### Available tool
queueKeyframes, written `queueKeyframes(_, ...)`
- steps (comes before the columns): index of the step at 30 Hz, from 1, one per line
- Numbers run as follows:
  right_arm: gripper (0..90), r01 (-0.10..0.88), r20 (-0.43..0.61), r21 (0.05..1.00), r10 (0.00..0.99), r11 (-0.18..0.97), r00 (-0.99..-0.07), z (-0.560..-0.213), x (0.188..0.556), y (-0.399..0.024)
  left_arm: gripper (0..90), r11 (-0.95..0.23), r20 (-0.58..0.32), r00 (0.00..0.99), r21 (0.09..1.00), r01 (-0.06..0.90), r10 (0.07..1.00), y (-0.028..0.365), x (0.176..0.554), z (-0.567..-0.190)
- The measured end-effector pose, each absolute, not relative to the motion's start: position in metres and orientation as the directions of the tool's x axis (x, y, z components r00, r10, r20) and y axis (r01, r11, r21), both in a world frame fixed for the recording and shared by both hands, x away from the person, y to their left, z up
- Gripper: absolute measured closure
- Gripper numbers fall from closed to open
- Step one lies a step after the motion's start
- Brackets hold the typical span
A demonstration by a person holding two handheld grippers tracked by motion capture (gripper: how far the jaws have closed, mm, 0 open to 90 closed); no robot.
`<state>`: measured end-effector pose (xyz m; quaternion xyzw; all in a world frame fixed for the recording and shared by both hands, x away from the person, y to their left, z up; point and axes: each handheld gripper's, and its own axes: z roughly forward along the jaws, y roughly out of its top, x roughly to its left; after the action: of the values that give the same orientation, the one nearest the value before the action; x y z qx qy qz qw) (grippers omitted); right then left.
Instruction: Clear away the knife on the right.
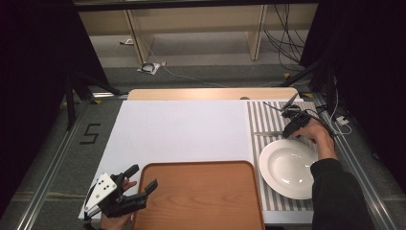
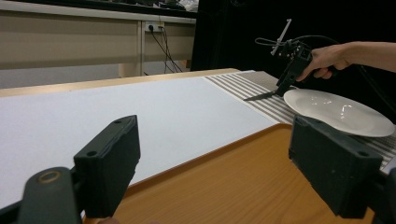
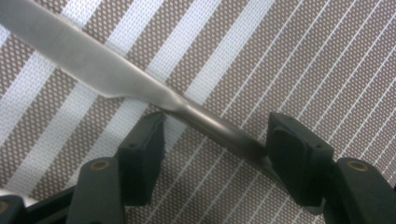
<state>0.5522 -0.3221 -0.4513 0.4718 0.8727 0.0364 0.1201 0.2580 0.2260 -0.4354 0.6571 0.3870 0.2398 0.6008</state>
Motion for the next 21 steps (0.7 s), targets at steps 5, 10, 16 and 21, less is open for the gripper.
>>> queueKeyframes(5,34.6,0.817,-0.165,0.17,0.833,0.551,-0.527,-0.4517,0.5546,-0.324,16.6,0.021,-0.154,0.586,0.974,0.227,0.796,0.2252,0.2587,-0.4366)
queueKeyframes(10,33.7,0.822,-0.136,0.174,0.84,0.542,-0.525,-0.4525,0.5578,-0.3284,16.6,0.014,-0.153,0.591,0.972,0.234,0.792,0.2232,0.2594,-0.4376)
queueKeyframes(16,33.8,0.829,-0.128,0.17,0.846,0.533,-0.518,-0.4525,0.5582,-0.3278,16.7,0.027,-0.159,0.585,0.973,0.227,0.795,0.2265,0.2578,-0.4362)
queueKeyframes(21,33.7,0.824,-0.129,0.173,0.842,0.54,-0.524,-0.4526,0.5581,-0.3293,16.7,0.034,-0.16,0.583,0.974,0.222,0.797,0.2276,0.2581,-0.4351)
